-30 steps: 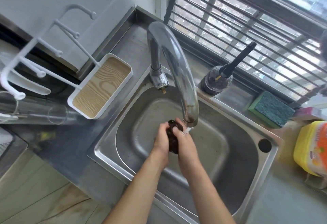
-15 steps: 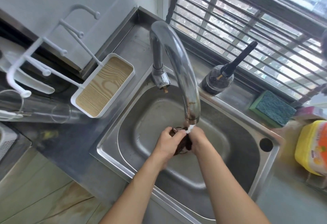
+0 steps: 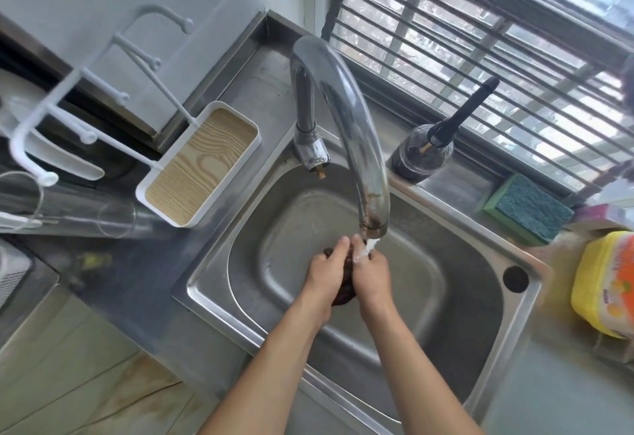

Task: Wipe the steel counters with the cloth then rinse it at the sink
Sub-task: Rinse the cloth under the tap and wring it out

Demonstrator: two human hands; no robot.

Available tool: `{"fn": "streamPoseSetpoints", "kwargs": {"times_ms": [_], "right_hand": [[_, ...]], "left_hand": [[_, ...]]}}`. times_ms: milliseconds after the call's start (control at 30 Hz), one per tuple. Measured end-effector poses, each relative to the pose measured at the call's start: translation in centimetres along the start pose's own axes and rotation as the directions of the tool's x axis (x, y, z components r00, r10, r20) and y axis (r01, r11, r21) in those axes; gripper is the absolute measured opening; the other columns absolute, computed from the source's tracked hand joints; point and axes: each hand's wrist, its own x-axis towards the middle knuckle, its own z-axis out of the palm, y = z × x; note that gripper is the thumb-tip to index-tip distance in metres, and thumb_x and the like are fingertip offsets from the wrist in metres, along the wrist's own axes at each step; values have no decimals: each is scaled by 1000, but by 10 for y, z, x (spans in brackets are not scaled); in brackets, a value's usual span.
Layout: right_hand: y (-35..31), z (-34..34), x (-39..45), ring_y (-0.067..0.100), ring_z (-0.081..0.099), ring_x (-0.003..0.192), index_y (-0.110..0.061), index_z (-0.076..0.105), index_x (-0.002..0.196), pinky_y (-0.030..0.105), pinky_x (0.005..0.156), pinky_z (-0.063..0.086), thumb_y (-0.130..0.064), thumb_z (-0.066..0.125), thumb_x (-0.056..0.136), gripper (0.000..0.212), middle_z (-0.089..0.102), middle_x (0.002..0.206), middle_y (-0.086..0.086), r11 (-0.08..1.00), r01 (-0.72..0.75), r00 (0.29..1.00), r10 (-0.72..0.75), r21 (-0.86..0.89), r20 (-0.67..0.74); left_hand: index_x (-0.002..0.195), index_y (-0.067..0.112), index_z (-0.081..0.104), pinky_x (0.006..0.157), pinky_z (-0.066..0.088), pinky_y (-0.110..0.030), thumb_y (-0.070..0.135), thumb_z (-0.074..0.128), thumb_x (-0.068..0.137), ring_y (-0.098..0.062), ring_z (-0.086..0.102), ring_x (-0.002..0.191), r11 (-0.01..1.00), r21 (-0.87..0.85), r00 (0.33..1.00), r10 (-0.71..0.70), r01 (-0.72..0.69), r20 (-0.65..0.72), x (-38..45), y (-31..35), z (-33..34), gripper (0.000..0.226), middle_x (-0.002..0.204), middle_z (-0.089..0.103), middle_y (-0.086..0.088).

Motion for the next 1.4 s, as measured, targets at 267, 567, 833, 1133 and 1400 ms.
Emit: {"fn": "streamPoseSetpoints", "kwargs": {"times_ms": [267, 567, 833, 1133, 1400], "right_hand": [[-30, -26, -11, 17, 63, 71, -13, 66, 85, 28, 59, 54, -16, 53, 98, 18, 68, 79, 3, 949, -31, 999, 38, 313, -15], [-15, 3, -23, 39, 65, 95, -7, 69, 82, 41, 76, 44, -42, 47, 100, 45, 75, 97, 19, 969, 46, 993, -71, -242, -98], [-33, -15, -12, 17, 64, 68, -13, 67, 74, 26, 58, 47, -25, 46, 104, 39, 73, 76, 2, 927, -235, 969, 246, 293, 0], [-21, -31, -16, 22, 71, 87, -16, 69, 91, 41, 78, 63, -34, 60, 98, 22, 74, 97, 10, 944, -130, 967, 188, 303, -170], [-12, 4, -62, 12, 48, 59, -19, 47, 58, 34, 62, 37, -31, 65, 95, 43, 52, 54, -6, 945, 269, 940, -299, -183, -164]], "left_hand": [[117, 9, 70, 89, 59, -45, 58, 54, 91, -29, 74, 92, 984, -159, 993, -88, 74, -82, 19, 4, -20, 58, 102, 77, -13], [82, 9, 72, 60, 53, -25, 30, 63, 95, -19, 68, 69, 999, -44, 999, -9, 7, -32, -1, -12, -4, 26, 76, 72, -7], [101, 10, 72, 78, 61, -36, 36, 58, 92, -25, 74, 88, 998, 61, 996, 36, -32, -76, 6, 1, -13, 31, 95, 77, -9], [112, 12, 70, 84, 57, -29, 66, 66, 79, -19, 73, 95, 989, 150, 1000, 21, -20, -10, 12, 4, -32, 64, 107, 76, -5], [87, 10, 72, 72, 56, -30, 52, 54, 96, -20, 69, 77, 997, -73, 1000, -10, 9, -14, 9, -3, -13, 47, 83, 74, -6]]}}
